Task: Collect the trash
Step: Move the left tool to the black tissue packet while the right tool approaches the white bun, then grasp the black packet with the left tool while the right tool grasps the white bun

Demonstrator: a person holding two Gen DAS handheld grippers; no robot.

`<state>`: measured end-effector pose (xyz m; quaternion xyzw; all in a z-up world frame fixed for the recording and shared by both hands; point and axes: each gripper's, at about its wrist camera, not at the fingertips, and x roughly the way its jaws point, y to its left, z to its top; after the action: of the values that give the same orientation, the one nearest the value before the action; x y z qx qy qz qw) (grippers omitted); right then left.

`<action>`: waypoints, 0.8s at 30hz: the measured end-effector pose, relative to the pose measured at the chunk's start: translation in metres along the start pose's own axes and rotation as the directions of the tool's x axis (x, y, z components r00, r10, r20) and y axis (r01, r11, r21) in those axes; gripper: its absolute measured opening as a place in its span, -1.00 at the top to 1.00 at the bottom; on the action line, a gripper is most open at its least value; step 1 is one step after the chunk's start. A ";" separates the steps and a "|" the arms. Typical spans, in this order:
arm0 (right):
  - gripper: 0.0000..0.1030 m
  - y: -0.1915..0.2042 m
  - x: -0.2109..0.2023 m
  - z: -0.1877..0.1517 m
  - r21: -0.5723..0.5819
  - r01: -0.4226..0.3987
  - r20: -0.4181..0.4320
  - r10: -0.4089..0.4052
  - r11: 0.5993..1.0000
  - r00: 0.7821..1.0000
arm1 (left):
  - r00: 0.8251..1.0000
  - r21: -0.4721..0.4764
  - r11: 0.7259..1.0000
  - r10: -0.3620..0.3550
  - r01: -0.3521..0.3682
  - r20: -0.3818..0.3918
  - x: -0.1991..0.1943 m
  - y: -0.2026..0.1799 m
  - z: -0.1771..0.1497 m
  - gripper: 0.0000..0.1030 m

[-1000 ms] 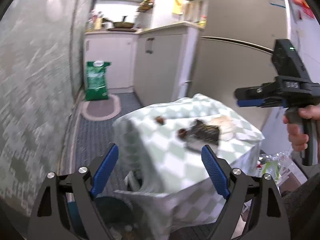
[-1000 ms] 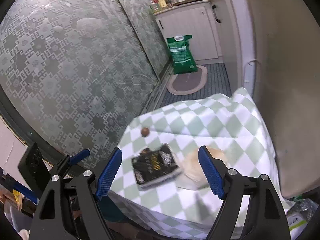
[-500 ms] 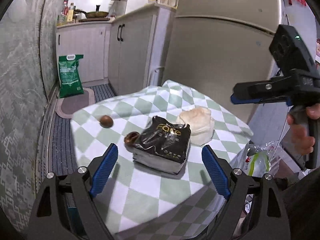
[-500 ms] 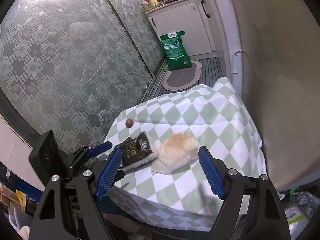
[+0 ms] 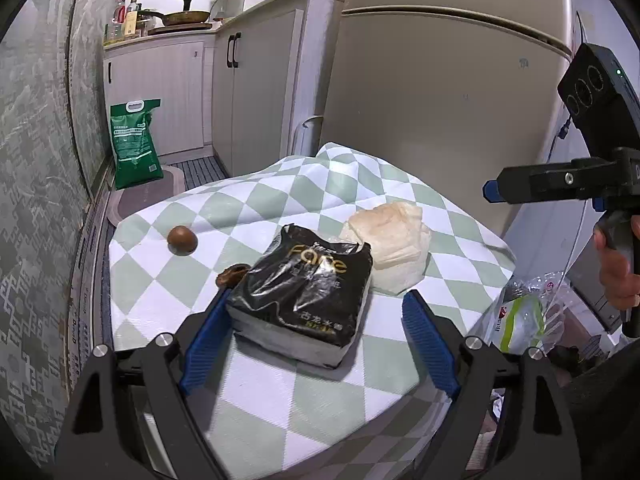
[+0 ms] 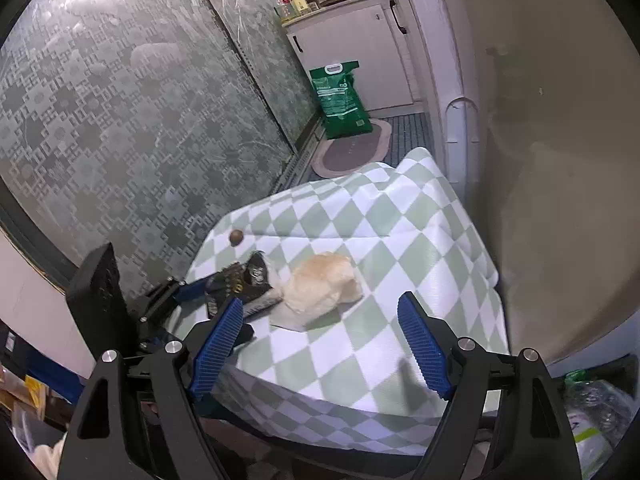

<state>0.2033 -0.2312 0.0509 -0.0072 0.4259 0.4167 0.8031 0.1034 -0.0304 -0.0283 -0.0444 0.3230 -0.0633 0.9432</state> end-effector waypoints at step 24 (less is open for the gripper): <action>0.01 0.037 0.056 -0.011 -0.316 0.166 -0.028 -0.183 0.934 0.983 | 0.994 -0.082 0.996 -0.023 0.031 0.103 -0.026 0.010 0.006 0.00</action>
<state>0.1876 -0.1742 0.0182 -0.1837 0.3749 0.4055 0.8132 0.0878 -0.0162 -0.0089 -0.0911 0.2760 -0.0601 0.9549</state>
